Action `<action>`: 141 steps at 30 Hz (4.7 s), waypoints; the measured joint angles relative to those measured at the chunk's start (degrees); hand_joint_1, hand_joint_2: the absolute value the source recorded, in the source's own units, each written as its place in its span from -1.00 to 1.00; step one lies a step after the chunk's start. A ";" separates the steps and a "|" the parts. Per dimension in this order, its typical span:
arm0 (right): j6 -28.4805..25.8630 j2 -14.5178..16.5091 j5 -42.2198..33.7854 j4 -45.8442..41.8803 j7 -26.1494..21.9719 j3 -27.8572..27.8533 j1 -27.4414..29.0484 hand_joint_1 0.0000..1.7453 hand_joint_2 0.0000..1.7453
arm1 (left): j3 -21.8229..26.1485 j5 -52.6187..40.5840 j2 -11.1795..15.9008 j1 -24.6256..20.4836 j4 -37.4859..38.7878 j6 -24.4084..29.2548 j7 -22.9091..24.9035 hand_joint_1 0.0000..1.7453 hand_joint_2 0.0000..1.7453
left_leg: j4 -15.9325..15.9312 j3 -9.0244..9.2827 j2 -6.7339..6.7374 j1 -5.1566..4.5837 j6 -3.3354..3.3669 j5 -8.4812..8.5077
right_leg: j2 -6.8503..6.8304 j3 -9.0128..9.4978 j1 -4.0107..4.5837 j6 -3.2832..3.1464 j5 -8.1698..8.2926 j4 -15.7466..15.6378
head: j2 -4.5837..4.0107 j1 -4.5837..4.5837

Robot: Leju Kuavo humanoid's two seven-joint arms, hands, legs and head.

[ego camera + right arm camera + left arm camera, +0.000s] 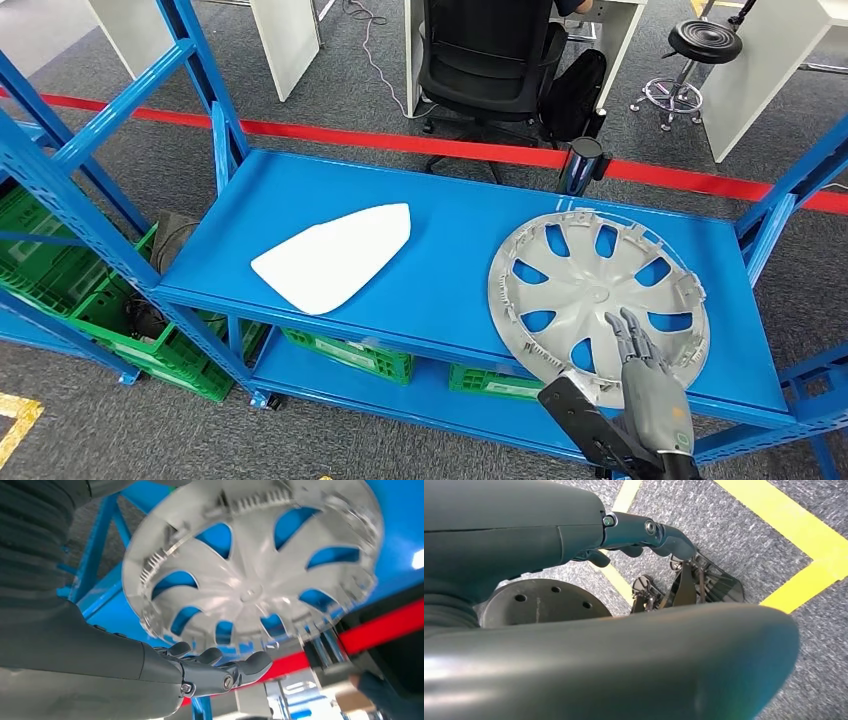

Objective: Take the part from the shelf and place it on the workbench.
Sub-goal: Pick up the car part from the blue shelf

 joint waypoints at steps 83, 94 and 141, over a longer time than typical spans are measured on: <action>-3.24 -0.47 4.09 34.37 -6.84 -3.65 -3.33 -1.00 1.00 | -3.86 -7.25 3.16 -0.32 0.52 0.63 1.06 -1.00 -1.00 | 0.00 0.10 0.06 0.01 0.18 0.22 | 0.01 0.06 0.00 0.17 0.28 -0.04 | 0.00 0.02; -4.09 -0.44 12.07 34.10 -5.72 -5.12 -2.33 -1.00 1.00 | -3.77 -7.42 2.80 -0.25 0.52 0.18 1.35 -1.00 -1.00 | 0.01 0.03 0.01 -0.03 0.29 0.32 | 0.00 0.05 -0.06 0.25 0.36 -0.05 | 0.00 0.01; 9.55 1.33 19.56 24.93 -11.63 -2.25 -3.90 -1.00 1.00 | 1.61 -3.71 1.73 -0.06 0.52 -2.62 0.17 -1.00 -1.00 | -0.02 -0.17 0.01 -0.04 0.27 0.31 | -0.01 -0.09 -0.04 0.24 0.33 -0.05 | 0.00 0.01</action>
